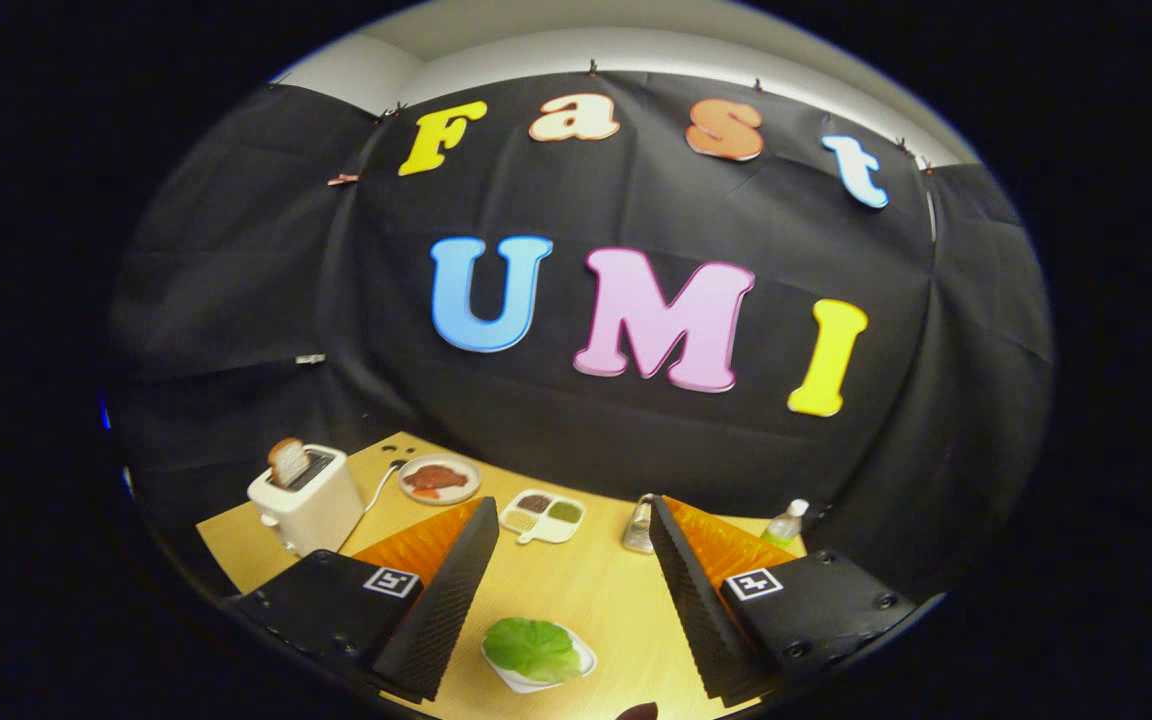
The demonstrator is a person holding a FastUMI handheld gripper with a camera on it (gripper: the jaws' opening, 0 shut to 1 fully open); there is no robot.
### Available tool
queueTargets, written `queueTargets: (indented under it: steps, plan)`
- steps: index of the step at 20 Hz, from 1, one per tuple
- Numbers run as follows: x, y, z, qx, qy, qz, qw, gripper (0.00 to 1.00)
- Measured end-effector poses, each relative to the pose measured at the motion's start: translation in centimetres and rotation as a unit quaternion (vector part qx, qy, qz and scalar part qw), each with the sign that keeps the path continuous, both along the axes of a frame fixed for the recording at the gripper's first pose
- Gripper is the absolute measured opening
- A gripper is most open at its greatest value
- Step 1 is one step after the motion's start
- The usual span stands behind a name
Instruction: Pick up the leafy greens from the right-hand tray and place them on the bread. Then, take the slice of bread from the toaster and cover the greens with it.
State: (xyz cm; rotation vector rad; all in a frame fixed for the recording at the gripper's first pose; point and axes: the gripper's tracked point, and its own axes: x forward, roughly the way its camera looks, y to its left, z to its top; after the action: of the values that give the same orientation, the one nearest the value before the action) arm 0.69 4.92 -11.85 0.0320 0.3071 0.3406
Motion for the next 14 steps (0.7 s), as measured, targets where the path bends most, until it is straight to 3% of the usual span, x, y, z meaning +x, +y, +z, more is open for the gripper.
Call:
queueTargets:
  steps: [6,14]
  plan:
    - [-1.3,0.8,-12.6,-0.045,0.115,0.071,0.99,0.92]
    - [-2.2,3.1,-26.7,-0.102,0.228,0.146,0.957,0.88]
